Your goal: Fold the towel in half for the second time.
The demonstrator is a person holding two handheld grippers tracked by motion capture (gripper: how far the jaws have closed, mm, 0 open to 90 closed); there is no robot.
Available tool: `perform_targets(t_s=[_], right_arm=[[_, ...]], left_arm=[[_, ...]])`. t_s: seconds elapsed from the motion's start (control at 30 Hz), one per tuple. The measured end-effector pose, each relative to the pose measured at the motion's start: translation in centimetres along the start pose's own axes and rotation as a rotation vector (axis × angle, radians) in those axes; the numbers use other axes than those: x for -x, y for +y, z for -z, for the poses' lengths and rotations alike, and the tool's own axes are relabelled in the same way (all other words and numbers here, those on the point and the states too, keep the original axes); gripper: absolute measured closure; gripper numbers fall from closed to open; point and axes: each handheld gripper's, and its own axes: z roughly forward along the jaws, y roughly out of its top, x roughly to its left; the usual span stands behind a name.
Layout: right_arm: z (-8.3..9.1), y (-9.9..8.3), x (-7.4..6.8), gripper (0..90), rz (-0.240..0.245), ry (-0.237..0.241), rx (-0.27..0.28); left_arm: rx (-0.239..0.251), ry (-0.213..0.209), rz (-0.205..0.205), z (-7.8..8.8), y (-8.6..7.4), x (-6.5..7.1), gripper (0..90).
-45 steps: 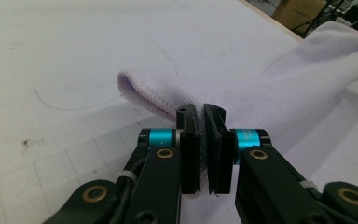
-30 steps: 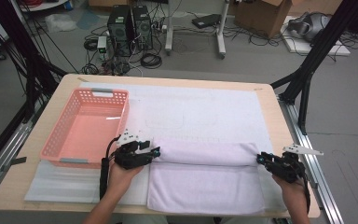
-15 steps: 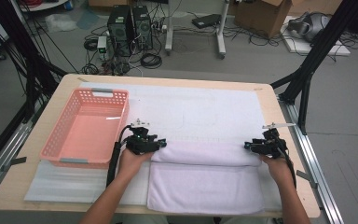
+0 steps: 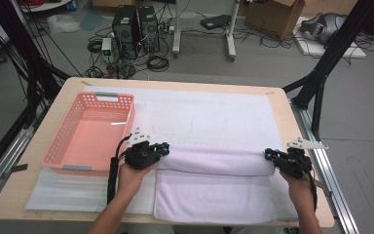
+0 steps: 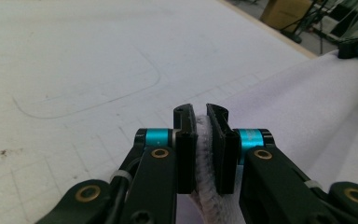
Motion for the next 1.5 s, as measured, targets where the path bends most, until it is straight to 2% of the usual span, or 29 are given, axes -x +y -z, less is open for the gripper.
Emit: perform_targets(t_s=[0.13,0.23,0.3,0.43,0.53,0.6,0.7,0.77,0.83,0.97,1.03,1.13,1.2,1.27,1.33,1.4,1.5], right_arm=[[1.9,-1.2,-1.1,84.0,0.007,0.008,0.042],[2.8,-2.3,-1.9,84.0,0.01,0.013,0.047],[3.2,-3.1,-2.5,83.8,0.014,0.011,0.032],[3.7,-4.3,-3.0,83.1,0.024,0.015,-0.004],[3.7,-5.0,-3.2,79.7,0.032,0.036,-0.051],[3.8,-5.5,-3.2,72.2,0.025,0.026,-0.059],[4.5,-5.3,-3.2,65.8,-0.007,0.011,-0.007],[4.8,-4.8,-3.4,65.6,0.008,-0.003,0.02],[4.7,-4.5,-3.7,65.6,0.032,-0.01,0.018],[3.1,-4.2,-4.0,65.3,0.05,-0.006,-0.002],[1.8,-4.2,-4.1,65.5,0.056,0.008,-0.032],[0.4,-4.6,-3.9,66.7,0.089,-0.003,-0.097],[0.7,-4.7,-3.7,69.0,0.082,0.012,-0.103],[1.2,-4.6,-3.5,69.9,0.081,0.025,-0.137],[2.0,-4.6,-3.5,68.9,0.073,0.028,-0.126],[2.6,-4.4,-3.2,65.6,0.043,0.031,-0.077],[2.7,-4.0,-2.6,59.5,0.009,0.008,-0.038]], left_arm=[[0.008,-0.02,0.0,1.5,-1.3,0.7,81.5],[0.013,-0.034,0.002,2.3,-2.2,1.3,80.9],[0.014,-0.029,-0.007,2.7,-3.0,1.5,80.2],[-0.018,-0.036,0.018,3.1,-4.7,1.8,79.0],[-0.041,-0.037,0.032,3.4,-5.3,1.8,74.1],[-0.018,-0.024,0.044,3.8,-5.3,1.8,66.5],[0.004,0.014,0.04,4.3,-5.1,1.8,53.8],[0.007,0.04,0.029,4.5,-5.0,1.7,48.8],[0.012,0.044,0.031,4.6,-4.7,1.4,45.6],[0.015,0.021,0.048,4.0,-4.3,0.9,44.4],[0.0,0.014,0.046,3.5,-4.3,0.9,45.0],[-0.027,0.01,0.04,2.9,-4.5,0.9,46.0],[-0.032,0.02,0.032,2.9,-4.4,0.7,46.0],[-0.015,0.029,0.042,2.9,-4.1,0.5,45.3],[-0.01,0.046,0.045,2.8,-3.8,0.2,44.1],[-0.009,0.056,0.058,2.4,-3.5,-0.1,40.6],[-0.043,0.055,0.061,1.4,-3.1,-0.5,38.8]])
